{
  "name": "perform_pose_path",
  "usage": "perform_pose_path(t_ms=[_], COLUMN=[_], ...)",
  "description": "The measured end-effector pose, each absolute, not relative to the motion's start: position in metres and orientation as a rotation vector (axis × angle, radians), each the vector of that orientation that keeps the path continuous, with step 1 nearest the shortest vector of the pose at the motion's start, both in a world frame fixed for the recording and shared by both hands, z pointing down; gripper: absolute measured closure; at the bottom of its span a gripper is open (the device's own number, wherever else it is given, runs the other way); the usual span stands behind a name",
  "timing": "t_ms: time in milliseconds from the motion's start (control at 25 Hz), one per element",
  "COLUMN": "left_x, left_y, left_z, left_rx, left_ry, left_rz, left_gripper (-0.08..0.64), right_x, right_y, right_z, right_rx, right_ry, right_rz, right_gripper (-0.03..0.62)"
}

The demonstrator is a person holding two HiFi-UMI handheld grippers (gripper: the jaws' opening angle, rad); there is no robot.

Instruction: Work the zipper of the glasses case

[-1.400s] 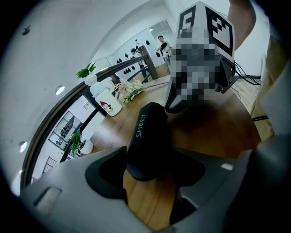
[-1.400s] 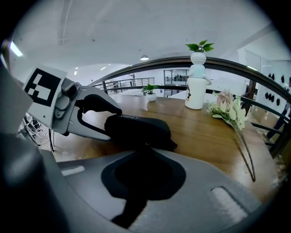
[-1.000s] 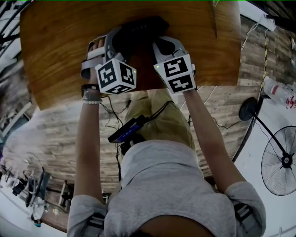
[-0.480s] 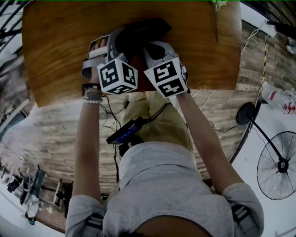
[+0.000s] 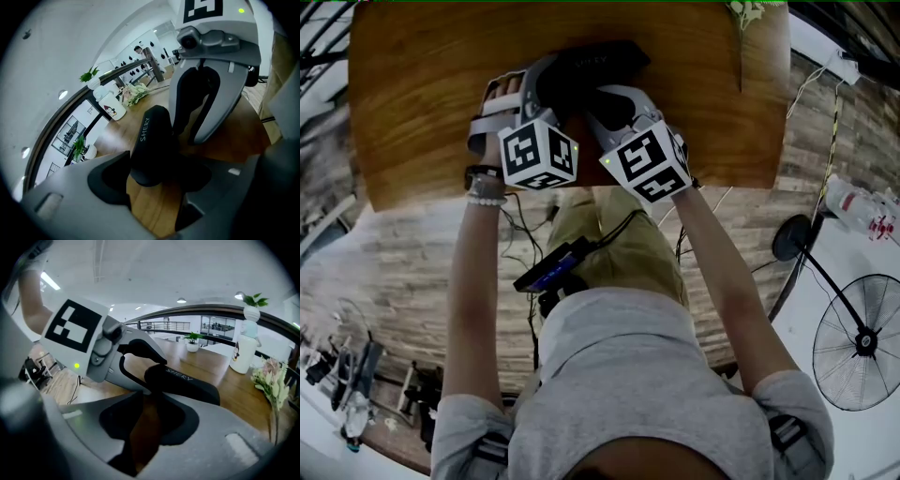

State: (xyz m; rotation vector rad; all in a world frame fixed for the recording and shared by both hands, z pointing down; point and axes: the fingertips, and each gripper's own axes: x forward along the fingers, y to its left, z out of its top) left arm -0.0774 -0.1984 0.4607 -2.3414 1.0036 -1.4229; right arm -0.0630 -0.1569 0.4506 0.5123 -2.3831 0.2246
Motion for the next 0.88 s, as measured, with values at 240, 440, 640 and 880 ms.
perform_pose_path(t_ms=[240,440,640,880], left_x=[-0.077,-0.075,-0.075,-0.074], left_y=[-0.2,-0.202,-0.201,-0.201], left_z=[0.461,0.461,0.464,0.464], left_rx=[-2.351,-2.359,-2.337,-2.321], left_ry=[0.998,0.988,0.983,0.99], left_rz=[-1.411,-1.406,-1.409,-1.4], left_gripper=[0.279,0.281,0.281,0.281], right_x=[-0.046,-0.033,-0.034,-0.038], right_y=[-0.179,-0.206,-0.214,-0.208], right_z=[0.429,0.432,0.442,0.453], right_rx=[0.416,0.303,0.148,0.033], right_ry=[-2.307,-2.17,-2.134,-2.093], right_rz=[-0.188,-0.49,-0.576,-0.625], right_gripper=[0.413,0.336,0.296,0.291])
